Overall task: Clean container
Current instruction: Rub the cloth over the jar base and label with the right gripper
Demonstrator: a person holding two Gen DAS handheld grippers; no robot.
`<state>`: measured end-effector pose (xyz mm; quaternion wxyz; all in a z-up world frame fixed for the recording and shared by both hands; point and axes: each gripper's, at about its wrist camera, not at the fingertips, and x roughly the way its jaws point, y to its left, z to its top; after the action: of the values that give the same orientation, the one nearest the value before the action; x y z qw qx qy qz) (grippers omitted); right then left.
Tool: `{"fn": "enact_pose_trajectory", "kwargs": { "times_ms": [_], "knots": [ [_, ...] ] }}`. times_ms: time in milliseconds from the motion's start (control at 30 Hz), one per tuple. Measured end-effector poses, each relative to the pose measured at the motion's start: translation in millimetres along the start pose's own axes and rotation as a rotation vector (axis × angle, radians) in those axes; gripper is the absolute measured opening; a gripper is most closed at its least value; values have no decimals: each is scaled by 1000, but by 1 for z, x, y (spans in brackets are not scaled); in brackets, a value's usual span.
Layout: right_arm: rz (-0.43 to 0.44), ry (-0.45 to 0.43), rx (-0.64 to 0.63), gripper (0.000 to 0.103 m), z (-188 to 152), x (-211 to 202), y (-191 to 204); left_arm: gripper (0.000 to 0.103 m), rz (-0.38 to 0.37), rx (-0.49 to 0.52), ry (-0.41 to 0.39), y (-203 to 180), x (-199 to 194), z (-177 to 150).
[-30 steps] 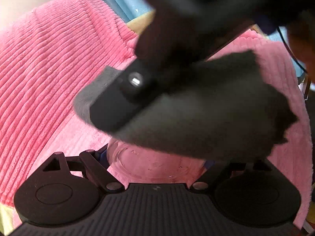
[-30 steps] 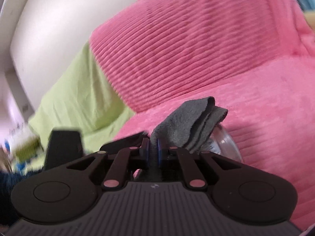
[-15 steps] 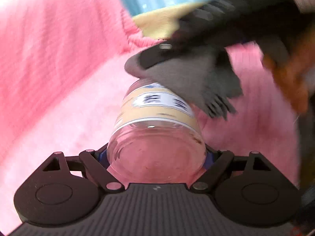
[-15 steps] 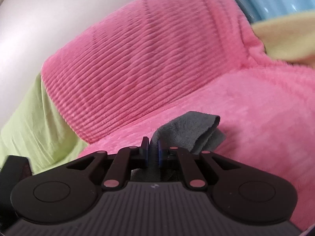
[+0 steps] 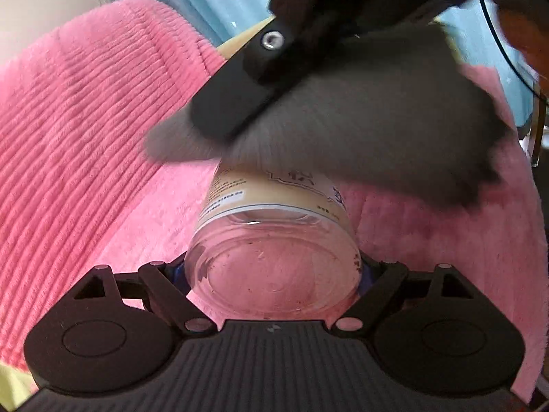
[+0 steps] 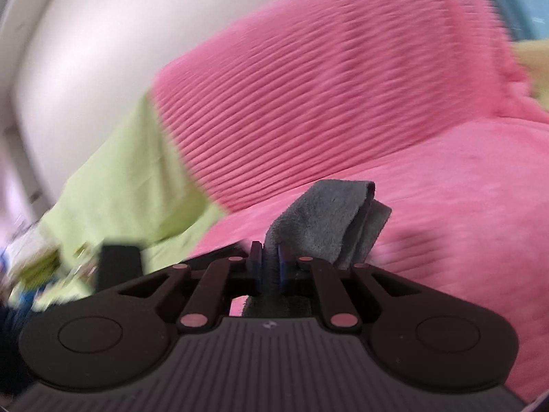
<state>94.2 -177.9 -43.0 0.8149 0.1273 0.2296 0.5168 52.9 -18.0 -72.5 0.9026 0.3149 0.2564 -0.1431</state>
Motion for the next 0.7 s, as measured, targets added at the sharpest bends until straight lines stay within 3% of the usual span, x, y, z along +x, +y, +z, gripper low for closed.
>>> {"fn": "enact_pose_trajectory", "kwargs": {
  "times_ms": [100, 300, 367, 600, 700],
  "knots": [
    [6, 50, -27, 7, -5, 14, 6, 85, -2, 0, 1, 1, 3, -2],
    [15, -5, 111, 5, -3, 24, -21, 85, -10, -8, 5, 2, 3, -4],
    [-19, -36, 145, 4, -2, 25, -32, 85, -9, -6, 6, 1, 3, -4],
    [-249, -109, 78, 5, 0, 17, -37, 85, -8, -5, 0, 0, 0, -4],
    [-257, -116, 112, 5, -2, 12, -42, 86, -55, -110, 20, 12, 1, -3]
  ]
}}
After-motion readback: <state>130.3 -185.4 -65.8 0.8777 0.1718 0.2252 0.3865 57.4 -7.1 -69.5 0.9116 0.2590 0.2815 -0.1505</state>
